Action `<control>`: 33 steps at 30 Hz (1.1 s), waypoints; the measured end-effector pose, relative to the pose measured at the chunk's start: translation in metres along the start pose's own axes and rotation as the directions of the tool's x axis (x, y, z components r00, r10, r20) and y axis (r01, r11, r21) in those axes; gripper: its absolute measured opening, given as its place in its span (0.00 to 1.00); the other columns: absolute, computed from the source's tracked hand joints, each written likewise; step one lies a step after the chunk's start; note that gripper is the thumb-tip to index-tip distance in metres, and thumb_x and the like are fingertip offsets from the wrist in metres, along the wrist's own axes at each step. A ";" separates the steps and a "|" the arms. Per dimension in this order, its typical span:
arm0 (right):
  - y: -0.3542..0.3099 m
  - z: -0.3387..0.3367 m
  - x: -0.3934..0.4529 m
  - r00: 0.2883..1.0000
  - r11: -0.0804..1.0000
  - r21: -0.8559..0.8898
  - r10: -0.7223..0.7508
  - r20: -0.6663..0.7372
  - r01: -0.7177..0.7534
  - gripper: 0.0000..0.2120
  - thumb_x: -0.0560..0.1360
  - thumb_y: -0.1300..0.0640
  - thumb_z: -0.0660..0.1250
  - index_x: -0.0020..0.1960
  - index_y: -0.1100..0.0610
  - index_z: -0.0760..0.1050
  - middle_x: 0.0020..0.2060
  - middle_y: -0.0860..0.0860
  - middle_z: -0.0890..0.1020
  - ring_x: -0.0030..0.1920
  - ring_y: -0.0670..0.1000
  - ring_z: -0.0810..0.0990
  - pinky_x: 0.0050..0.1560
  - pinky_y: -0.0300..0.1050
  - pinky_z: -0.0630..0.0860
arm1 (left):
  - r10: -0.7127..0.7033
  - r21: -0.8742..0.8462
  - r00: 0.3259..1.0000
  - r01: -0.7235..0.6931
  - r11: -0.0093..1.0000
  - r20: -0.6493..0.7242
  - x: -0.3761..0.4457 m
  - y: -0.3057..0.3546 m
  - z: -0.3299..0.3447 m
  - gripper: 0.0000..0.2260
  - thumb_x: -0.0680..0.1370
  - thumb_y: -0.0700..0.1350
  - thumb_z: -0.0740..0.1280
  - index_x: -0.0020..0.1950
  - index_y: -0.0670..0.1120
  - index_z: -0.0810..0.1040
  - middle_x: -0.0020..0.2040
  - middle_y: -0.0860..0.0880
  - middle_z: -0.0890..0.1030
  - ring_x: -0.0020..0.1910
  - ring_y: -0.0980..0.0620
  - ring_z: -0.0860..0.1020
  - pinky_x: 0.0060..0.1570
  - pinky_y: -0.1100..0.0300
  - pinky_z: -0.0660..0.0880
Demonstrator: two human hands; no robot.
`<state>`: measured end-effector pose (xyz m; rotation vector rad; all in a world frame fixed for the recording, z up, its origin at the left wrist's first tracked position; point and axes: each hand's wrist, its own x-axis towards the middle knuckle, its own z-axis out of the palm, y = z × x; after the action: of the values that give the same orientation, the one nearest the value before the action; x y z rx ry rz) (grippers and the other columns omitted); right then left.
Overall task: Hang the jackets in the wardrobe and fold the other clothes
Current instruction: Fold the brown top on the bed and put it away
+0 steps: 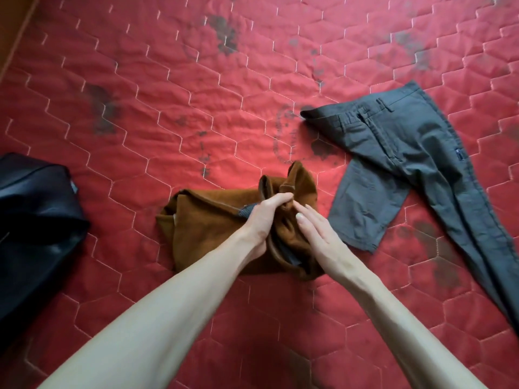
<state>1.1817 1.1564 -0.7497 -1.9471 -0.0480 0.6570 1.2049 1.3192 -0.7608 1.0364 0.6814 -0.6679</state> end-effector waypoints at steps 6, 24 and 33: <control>-0.023 0.053 0.005 0.990 0.931 -0.338 -0.133 0.044 0.140 0.27 0.79 0.30 0.50 0.77 0.34 0.65 0.70 0.21 0.62 0.79 0.33 0.54 0.82 0.53 0.51 | 0.010 -0.094 0.999 -0.013 0.996 -0.038 -0.029 0.019 -0.059 0.15 0.79 0.53 0.65 0.44 0.43 0.85 0.42 0.43 0.84 0.39 0.46 0.83 0.44 0.55 0.80; -0.038 0.169 0.035 0.889 0.827 -0.398 -0.236 0.392 0.396 0.27 0.87 0.43 0.53 0.84 0.46 0.53 0.84 0.39 0.49 0.82 0.38 0.43 0.83 0.54 0.40 | 0.196 0.090 0.843 -0.174 0.981 -0.500 -0.028 0.012 -0.212 0.03 0.78 0.39 0.73 0.44 0.45 0.84 0.38 0.49 0.87 0.41 0.51 0.84 0.40 0.60 0.80; 0.013 0.121 0.047 0.942 0.697 -0.717 -0.236 -0.237 -0.006 0.30 0.84 0.39 0.58 0.83 0.42 0.55 0.85 0.48 0.50 0.84 0.51 0.43 0.81 0.64 0.51 | 0.630 0.622 0.234 -0.119 0.774 -0.740 -0.026 0.007 -0.174 0.07 0.80 0.44 0.67 0.57 0.43 0.76 0.54 0.47 0.79 0.58 0.42 0.76 0.57 0.50 0.72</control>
<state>1.1626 1.2653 -0.8191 -2.7619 -0.2634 0.2267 1.1620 1.4856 -0.7983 2.0123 1.2334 0.4064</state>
